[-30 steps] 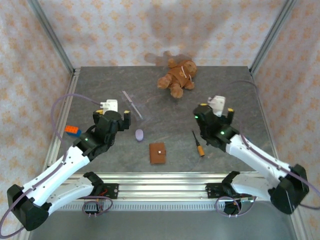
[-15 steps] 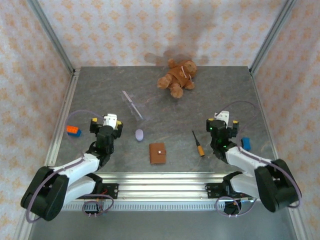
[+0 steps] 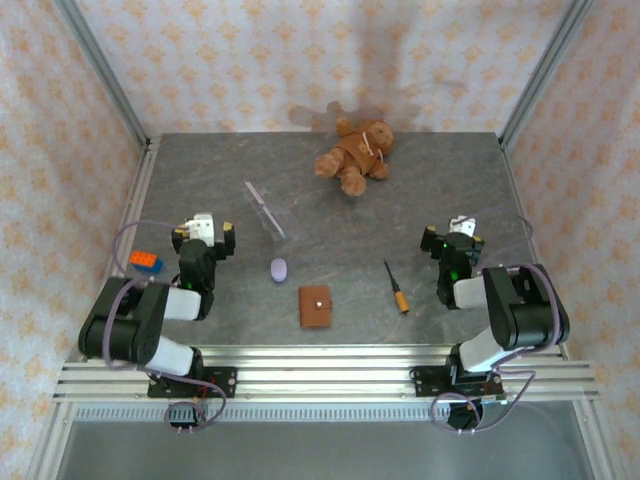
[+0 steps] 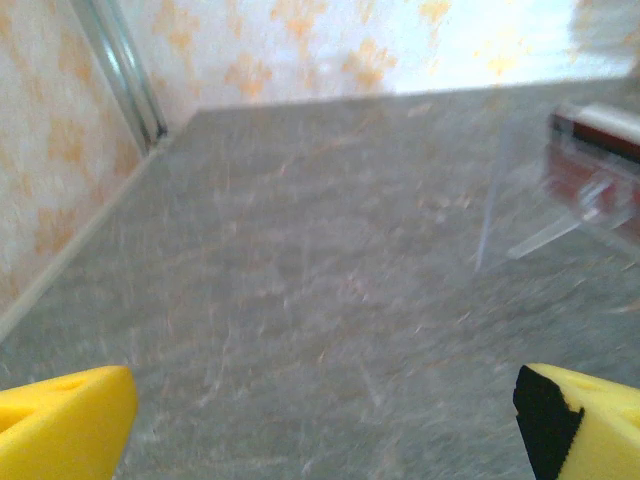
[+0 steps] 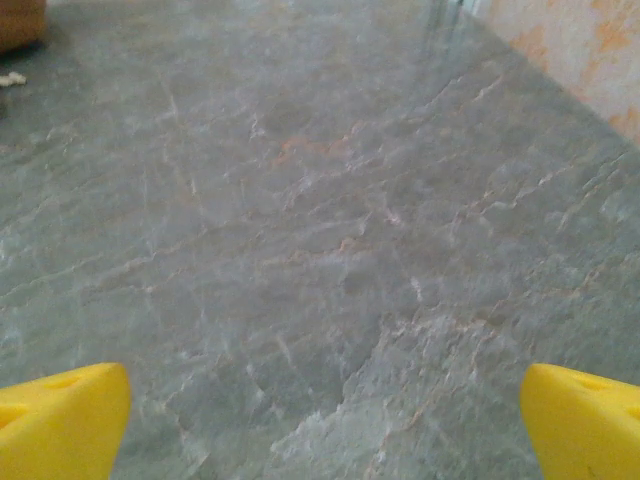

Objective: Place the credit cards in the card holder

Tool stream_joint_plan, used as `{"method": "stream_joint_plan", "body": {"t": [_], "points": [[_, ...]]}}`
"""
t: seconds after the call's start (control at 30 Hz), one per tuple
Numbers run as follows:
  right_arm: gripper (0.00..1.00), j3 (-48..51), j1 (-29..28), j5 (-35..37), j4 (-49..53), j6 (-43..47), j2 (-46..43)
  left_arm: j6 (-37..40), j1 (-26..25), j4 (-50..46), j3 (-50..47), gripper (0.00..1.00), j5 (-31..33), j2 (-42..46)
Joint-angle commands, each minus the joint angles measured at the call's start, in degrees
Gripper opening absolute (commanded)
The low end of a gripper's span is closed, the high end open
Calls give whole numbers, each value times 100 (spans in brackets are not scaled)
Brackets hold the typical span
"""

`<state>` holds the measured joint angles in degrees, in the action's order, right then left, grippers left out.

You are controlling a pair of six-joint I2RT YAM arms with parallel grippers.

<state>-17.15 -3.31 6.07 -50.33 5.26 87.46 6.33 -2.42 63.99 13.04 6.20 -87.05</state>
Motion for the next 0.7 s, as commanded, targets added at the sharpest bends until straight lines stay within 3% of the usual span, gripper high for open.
{"method": "stream_joint_plan", "body": {"t": [0.0, 0.07, 0.1, 0.2, 0.67], "points": [[100, -346, 24, -53, -308, -175, 105, -334, 127, 837, -69, 100, -460, -238], [100, -764, 42, 14, 807, -272, -51, -268, 127, -464, 396, 100, -713, 66], [99, -631, 75, -36, 387, -258, 35, -177, 132, -1079, 721, 100, -908, 21], [99, -691, 76, -13, 626, -287, -38, -398, 232, -938, 727, 100, -617, -73], [99, -702, 76, -18, 579, -264, 6, -483, 224, -1389, 938, 100, -400, -58]]}}
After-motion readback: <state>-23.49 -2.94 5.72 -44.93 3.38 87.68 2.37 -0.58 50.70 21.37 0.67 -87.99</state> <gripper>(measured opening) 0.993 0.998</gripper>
